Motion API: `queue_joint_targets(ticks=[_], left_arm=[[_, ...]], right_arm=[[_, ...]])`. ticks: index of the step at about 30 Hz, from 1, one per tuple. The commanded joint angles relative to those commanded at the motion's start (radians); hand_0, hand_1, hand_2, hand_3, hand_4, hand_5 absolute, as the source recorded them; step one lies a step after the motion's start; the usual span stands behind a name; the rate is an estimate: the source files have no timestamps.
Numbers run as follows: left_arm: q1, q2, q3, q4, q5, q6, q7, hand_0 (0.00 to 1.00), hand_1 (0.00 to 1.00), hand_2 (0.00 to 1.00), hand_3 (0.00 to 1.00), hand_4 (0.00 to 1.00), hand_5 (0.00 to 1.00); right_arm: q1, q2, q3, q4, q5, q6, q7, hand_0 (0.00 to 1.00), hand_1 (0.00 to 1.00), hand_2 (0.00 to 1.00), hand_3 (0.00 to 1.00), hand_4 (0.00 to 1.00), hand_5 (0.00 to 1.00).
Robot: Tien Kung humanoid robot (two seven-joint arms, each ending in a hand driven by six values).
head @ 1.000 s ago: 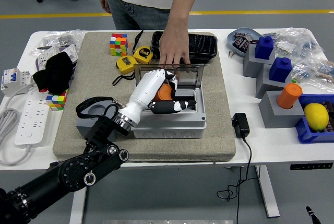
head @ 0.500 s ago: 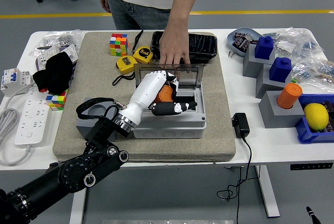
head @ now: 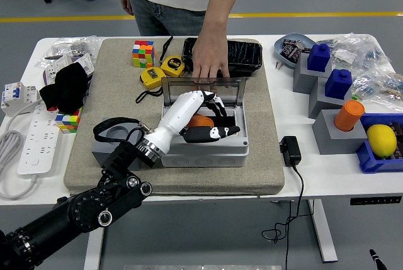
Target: Fetch the battery,place it into the box,close the lid of the box
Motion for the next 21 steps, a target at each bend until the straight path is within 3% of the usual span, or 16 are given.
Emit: queue_joint_targets(ticks=[9, 10, 15, 16, 21], left_arm=[[0.003, 0.004, 0.003, -0.016, 0.019, 0.015, -0.003, 0.58, 0.648, 0.578, 0.565, 0.998, 0.714], [0.004, 0.006, 0.002, -0.02, 0.022, 0.018, -0.004, 0.509, 0.596, 0.551, 0.557, 0.998, 0.713], [0.007, 0.013, -0.001, -0.042, 0.034, 0.033, -0.013, 0.509, 0.596, 0.551, 0.557, 0.998, 0.713], [0.008, 0.015, -0.001, -0.048, 0.035, 0.038, -0.017, 0.422, 0.527, 0.512, 0.534, 0.998, 0.714], [0.009, 0.023, -0.001, -0.083, 0.022, 0.085, -0.065, 0.422, 0.527, 0.512, 0.534, 0.998, 0.714]], right_arm=[[0.0, 0.0, -0.001, 0.0, 0.003, 0.0, 0.001, 0.868, 0.827, 0.774, 0.788, 0.998, 0.998], [0.0, 0.0, -0.001, 0.0, 0.003, 0.0, 0.001, 0.868, 0.826, 0.775, 0.788, 0.998, 0.998], [-0.001, 0.0, -0.002, 0.0, 0.006, -0.001, 0.001, 0.868, 0.826, 0.775, 0.788, 0.998, 0.998], [-0.001, 0.0, -0.002, 0.0, 0.006, -0.001, 0.001, 0.868, 0.826, 0.774, 0.788, 0.998, 0.998], [0.0, 0.0, -0.003, 0.0, 0.009, -0.001, 0.001, 0.868, 0.826, 0.774, 0.788, 0.998, 0.998]])
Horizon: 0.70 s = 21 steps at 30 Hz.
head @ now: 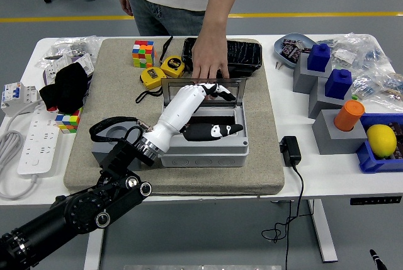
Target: Fetch the battery,place it into the box,close the lid of the box
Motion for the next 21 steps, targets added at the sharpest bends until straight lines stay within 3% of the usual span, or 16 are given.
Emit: queue_joint_targets(ticks=[1, 5, 7, 10, 12, 13, 16, 18, 19, 21], left_arm=[[0.0, 0.001, 0.0, -0.008, -0.008, 0.019, -0.02, 0.361, 0.415, 0.45, 0.474, 0.998, 0.711], [-0.002, 0.004, -0.004, -0.041, -0.047, 0.083, -0.101, 0.361, 0.415, 0.45, 0.474, 0.998, 0.711], [-0.003, 0.004, -0.011, -0.052, -0.065, 0.083, -0.14, 0.367, 0.455, 0.457, 0.465, 0.998, 0.736], [-0.005, 0.003, -0.026, -0.057, -0.056, 0.083, -0.149, 0.367, 0.455, 0.457, 0.465, 0.998, 0.736], [-0.007, 0.004, -0.04, -0.05, -0.009, 0.083, -0.114, 0.367, 0.455, 0.457, 0.465, 0.998, 0.736], [-0.008, 0.005, -0.045, -0.046, 0.022, 0.083, -0.085, 0.751, 0.737, 0.694, 0.645, 0.998, 0.774], [-0.012, 0.007, -0.065, -0.033, 0.115, 0.076, 0.004, 0.751, 0.737, 0.694, 0.645, 0.998, 0.774], [-0.014, 0.007, -0.08, -0.024, 0.175, 0.044, 0.068, 0.751, 0.737, 0.694, 0.645, 0.998, 0.774], [-0.014, 0.007, -0.084, -0.022, 0.193, 0.032, 0.09, 0.998, 0.983, 0.913, 0.845, 0.998, 0.969], [-0.014, 0.008, -0.095, -0.017, 0.246, -0.006, 0.158, 0.998, 0.983, 0.913, 0.845, 0.998, 0.969]], right_arm=[[0.0, 0.0, -0.002, 0.0, 0.002, 0.0, 0.0, 0.868, 0.826, 0.775, 0.788, 0.998, 0.998], [0.001, 0.0, 0.0, 0.0, 0.001, 0.0, 0.0, 0.868, 0.826, 0.775, 0.788, 0.998, 0.998], [0.001, 0.0, 0.0, 0.0, 0.002, 0.0, 0.001, 0.868, 0.826, 0.774, 0.788, 0.998, 0.998], [0.0, 0.001, 0.001, 0.0, 0.0, 0.0, 0.0, 0.868, 0.826, 0.774, 0.788, 0.998, 0.998], [0.0, 0.002, 0.003, 0.0, -0.002, 0.0, 0.0, 0.868, 0.826, 0.774, 0.788, 0.998, 0.998], [0.0, 0.002, 0.003, 0.0, -0.002, 0.0, 0.0, 0.866, 0.826, 0.774, 0.788, 0.998, 0.998], [0.001, 0.002, 0.004, 0.0, -0.002, 0.0, 0.001, 0.866, 0.826, 0.774, 0.788, 0.998, 0.998], [0.001, 0.002, 0.004, 0.0, -0.003, 0.0, 0.001, 0.866, 0.826, 0.774, 0.788, 0.998, 0.998], [0.001, 0.002, 0.005, 0.0, -0.004, 0.0, 0.0, 0.865, 0.826, 0.773, 0.788, 0.998, 0.998], [0.001, 0.002, 0.004, 0.0, -0.003, 0.0, 0.0, 0.865, 0.826, 0.773, 0.788, 0.998, 0.998]])
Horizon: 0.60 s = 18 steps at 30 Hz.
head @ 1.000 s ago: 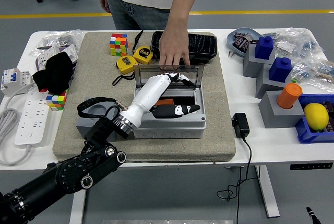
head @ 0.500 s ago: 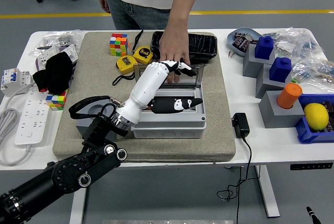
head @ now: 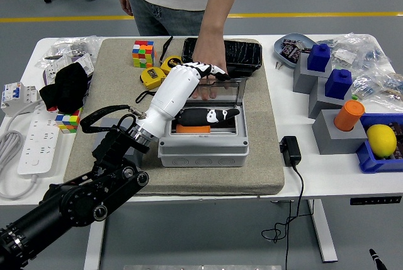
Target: Fetch the battery,place it into the box,close the lid of the box
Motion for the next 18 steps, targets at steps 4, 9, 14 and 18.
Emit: queue_joint_targets(ticks=[4, 9, 14, 18], left_arm=[[0.002, 0.0, -0.008, 0.005, 0.063, -0.046, 0.103, 0.998, 0.998, 0.997, 0.925, 0.998, 0.998], [0.003, 0.0, -0.006, 0.005, 0.094, -0.049, 0.141, 0.998, 0.998, 0.997, 0.925, 0.998, 0.998], [0.006, 0.0, -0.003, 0.004, 0.108, -0.043, 0.153, 0.998, 0.998, 0.996, 0.916, 0.998, 0.998], [0.007, 0.003, -0.001, 0.002, 0.127, -0.04, 0.171, 0.998, 0.998, 0.973, 0.879, 0.998, 0.998]], right_arm=[[0.0, 0.0, 0.002, 0.0, -0.002, 0.0, -0.001, 0.865, 0.826, 0.774, 0.788, 0.998, 0.998], [0.0, 0.0, 0.003, 0.0, -0.003, 0.0, -0.001, 0.865, 0.826, 0.774, 0.788, 0.998, 0.998], [0.0, 0.0, 0.004, 0.0, -0.005, 0.0, -0.002, 0.865, 0.826, 0.774, 0.787, 0.998, 0.998], [-0.001, 0.0, 0.005, 0.0, -0.006, 0.0, -0.002, 0.865, 0.826, 0.774, 0.788, 0.998, 0.998]])
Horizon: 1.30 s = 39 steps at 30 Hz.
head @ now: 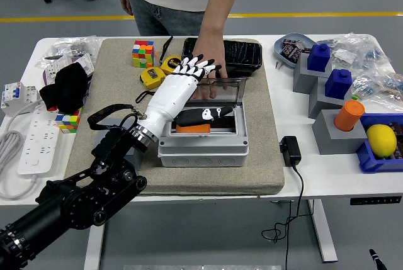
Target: Fetch the battery,place it into the box,close the lid of the box
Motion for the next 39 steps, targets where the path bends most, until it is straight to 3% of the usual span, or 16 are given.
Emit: queue_joint_targets(ticks=[3, 4, 9, 10, 22, 32, 39], left_arm=[[0.002, 0.003, 0.003, -0.005, 0.024, -0.002, 0.027, 0.998, 0.998, 0.973, 0.879, 0.998, 0.998], [0.002, 0.004, 0.005, -0.006, 0.031, -0.004, 0.036, 0.998, 0.998, 0.904, 0.676, 0.998, 0.998], [0.011, 0.015, 0.015, -0.026, 0.099, -0.023, 0.087, 0.998, 0.998, 0.904, 0.676, 0.998, 0.998], [0.013, 0.017, 0.017, -0.032, 0.111, -0.024, 0.092, 0.998, 0.998, 0.849, 0.525, 0.998, 0.998], [0.017, 0.039, 0.049, -0.093, 0.147, -0.024, 0.103, 0.998, 0.982, 0.818, 0.482, 0.998, 0.998], [0.013, 0.071, 0.127, -0.162, 0.132, -0.027, 0.116, 0.998, 0.97, 0.807, 0.474, 0.998, 0.998], [0.014, 0.076, 0.157, -0.166, 0.121, -0.037, 0.126, 0.998, 0.959, 0.802, 0.468, 0.998, 0.998]], right_arm=[[0.0, 0.0, -0.001, 0.0, 0.002, 0.0, 0.0, 0.865, 0.826, 0.774, 0.788, 0.998, 0.998], [0.0, 0.0, -0.001, 0.0, 0.002, 0.0, 0.0, 0.865, 0.826, 0.774, 0.788, 0.998, 0.998], [0.0, 0.0, 0.002, 0.0, 0.001, -0.001, 0.0, 0.865, 0.826, 0.774, 0.788, 0.998, 0.998], [-0.001, 0.0, 0.003, 0.0, 0.0, -0.001, 0.0, 0.865, 0.826, 0.774, 0.788, 0.998, 0.998], [-0.001, -0.001, 0.002, 0.0, 0.004, -0.002, 0.001, 0.866, 0.827, 0.774, 0.788, 0.998, 0.998], [0.001, -0.003, -0.001, 0.0, 0.01, -0.002, 0.003, 0.866, 0.826, 0.774, 0.788, 0.998, 0.998], [0.0, -0.002, -0.004, 0.0, 0.014, -0.003, 0.003, 0.866, 0.826, 0.775, 0.788, 0.998, 0.998]])
